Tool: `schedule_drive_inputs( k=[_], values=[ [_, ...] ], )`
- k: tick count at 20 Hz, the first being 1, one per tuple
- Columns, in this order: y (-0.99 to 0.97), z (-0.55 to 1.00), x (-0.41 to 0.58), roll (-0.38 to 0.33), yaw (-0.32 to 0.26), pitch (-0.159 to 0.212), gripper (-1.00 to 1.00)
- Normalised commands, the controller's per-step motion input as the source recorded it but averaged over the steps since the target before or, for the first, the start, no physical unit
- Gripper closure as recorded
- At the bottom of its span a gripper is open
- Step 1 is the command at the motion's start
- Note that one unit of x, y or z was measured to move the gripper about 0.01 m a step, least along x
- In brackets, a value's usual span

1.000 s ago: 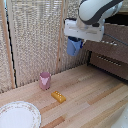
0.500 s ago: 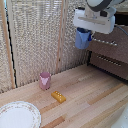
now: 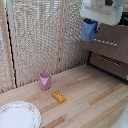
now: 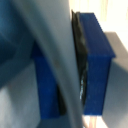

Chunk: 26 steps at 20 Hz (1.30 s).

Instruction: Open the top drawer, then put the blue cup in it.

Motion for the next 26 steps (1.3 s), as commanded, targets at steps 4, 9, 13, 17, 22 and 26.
schedule_drive_inputs(
  k=[4,9,13,17,22,26],
  values=[
    [0.07,0.81,0.676,0.000,-0.068,0.169,1.00],
    [-0.10,0.63,0.481,0.000,-0.092,0.247,1.00],
    [-0.28,0.49,0.276,0.000,-0.133,0.295,1.00],
    [-0.30,0.60,0.351,0.000,-0.139,0.256,1.00],
    [-0.25,0.82,0.514,0.000,-0.114,0.176,1.00],
    [-0.17,0.98,0.613,-0.001,-0.070,0.108,1.00]
  ],
)
